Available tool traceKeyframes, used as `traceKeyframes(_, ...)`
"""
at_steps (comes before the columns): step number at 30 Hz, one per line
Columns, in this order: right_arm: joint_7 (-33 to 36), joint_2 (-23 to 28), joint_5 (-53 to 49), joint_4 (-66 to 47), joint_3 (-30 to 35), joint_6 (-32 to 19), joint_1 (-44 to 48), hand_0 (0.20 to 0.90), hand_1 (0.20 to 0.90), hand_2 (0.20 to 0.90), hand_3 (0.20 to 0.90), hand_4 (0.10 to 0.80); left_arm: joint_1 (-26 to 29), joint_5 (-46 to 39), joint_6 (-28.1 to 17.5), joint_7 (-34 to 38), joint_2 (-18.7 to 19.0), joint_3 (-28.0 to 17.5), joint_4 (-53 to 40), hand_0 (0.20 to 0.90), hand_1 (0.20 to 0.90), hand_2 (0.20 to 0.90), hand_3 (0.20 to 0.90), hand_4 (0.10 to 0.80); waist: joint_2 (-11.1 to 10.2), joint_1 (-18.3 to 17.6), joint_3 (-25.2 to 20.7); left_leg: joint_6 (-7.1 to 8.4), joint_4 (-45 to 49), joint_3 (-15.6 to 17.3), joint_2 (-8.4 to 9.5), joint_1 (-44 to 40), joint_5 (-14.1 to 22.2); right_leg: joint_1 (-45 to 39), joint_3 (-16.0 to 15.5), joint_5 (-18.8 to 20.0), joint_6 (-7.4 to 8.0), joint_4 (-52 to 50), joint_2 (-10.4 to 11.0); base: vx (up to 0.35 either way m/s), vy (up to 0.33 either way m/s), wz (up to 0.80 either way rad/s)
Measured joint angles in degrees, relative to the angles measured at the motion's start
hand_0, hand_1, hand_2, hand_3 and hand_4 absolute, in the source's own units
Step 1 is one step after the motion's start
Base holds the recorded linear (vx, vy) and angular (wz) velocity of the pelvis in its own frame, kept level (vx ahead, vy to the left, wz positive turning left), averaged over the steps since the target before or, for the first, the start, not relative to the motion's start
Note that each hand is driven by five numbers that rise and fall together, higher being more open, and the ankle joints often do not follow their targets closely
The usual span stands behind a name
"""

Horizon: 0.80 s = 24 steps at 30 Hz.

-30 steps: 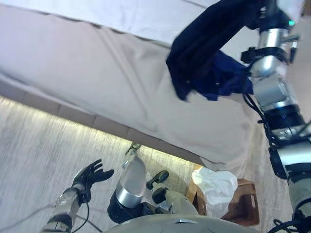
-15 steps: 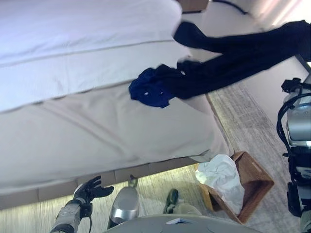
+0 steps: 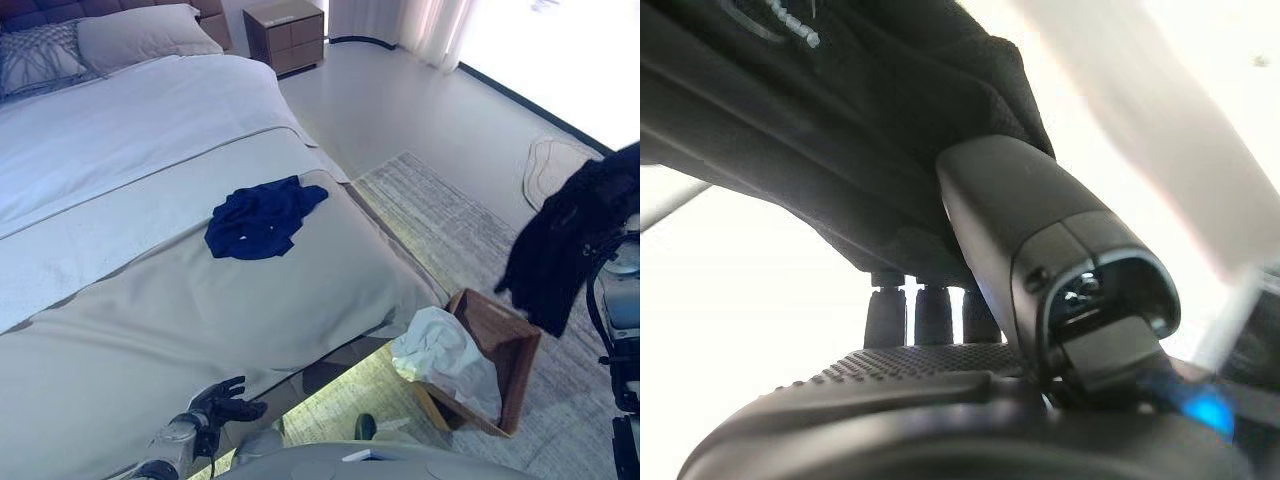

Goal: Pick up the clothes from the bed and place them into the basket

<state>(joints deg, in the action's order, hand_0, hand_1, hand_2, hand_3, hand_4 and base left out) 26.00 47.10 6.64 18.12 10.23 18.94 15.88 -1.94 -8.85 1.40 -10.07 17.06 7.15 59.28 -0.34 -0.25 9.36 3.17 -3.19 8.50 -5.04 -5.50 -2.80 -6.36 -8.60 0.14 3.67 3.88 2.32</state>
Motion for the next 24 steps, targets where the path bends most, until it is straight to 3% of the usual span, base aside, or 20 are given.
traceKeyframes(7,-2.17,0.52,-0.11,8.57,-0.51,1.29,0.54,0.3,0.3,0.3,0.2,0.1,0.89,-0.13,0.78,-0.39,0.31,2.3,-0.17,0.9,0.9,0.9,0.9,0.8,4.03,-0.32,1.14,0.09,1.24,1.14,-0.08,2.13,-0.04,3.25,0.8,-0.05,0.01,-2.16,0.58,-0.123,-0.12,-0.09)
traceKeyframes(12,-2.52,2.18,-1.1,17.97,-5.75,3.28,6.36,0.3,0.3,0.3,0.2,0.1,4.3,-1.54,0.7,-0.29,0.9,5.0,-1.96,0.9,0.9,0.9,0.9,0.8,7.58,-0.34,6.38,0.37,3.12,2.89,-0.44,6.35,-1.01,10.73,2.87,-0.7,-0.37,-7.99,1.29,-0.216,-0.058,-0.22)
traceKeyframes(18,-2.45,3.71,-1.15,27.41,-9.32,8.31,15.03,0.321,0.321,0.321,0.225,0.125,9.37,-6.6,-0.55,0.86,1.78,8.2,-7.17,0.9,0.9,0.9,0.9,0.8,9.85,-0.54,12.6,0.6,2.91,4.17,-0.26,12.67,-3.0,21.01,3.47,-1.51,-0.92,-14.26,1.87,-0.187,-0.009,-0.14)
traceKeyframes(19,-2.44,3.78,-1.19,27.9,-10.0,9.35,15.79,0.444,0.444,0.444,0.367,0.267,9.96,-7.28,-0.56,0.97,1.78,8.34,-7.78,0.9,0.9,0.9,0.9,0.8,10.14,-0.89,13.57,0.51,2.91,4.2,-0.25,13.09,-3.1,21.69,3.49,-1.52,-0.95,-14.77,1.87,-0.135,-0.015,-0.08)
traceKeyframes(20,-2.41,3.82,-1.85,28.46,-11.21,10.15,16.59,0.9,0.9,0.9,0.9,0.8,10.37,-7.55,-0.54,1.23,1.8,8.41,-8.8,0.9,0.9,0.9,0.9,0.8,10.27,-1.27,14.23,0.44,2.9,4.3,-0.11,14.04,-3.2,23.04,3.59,-1.63,-1.11,-15.45,1.91,-0.118,-0.002,-0.08)
traceKeyframes(24,-1.71,3.83,-4.94,29.24,-11.27,11.02,16.85,0.9,0.9,0.9,0.9,0.8,11.88,-9.31,-0.59,1.25,1.79,8.52,-9.21,0.9,0.9,0.9,0.9,0.8,10.88,-1.63,15.86,0.36,2.89,4.71,-0.13,15.01,-3.51,24.54,3.95,-1.66,-1.19,-16.37,1.72,-0.05,0.009,-0.07)
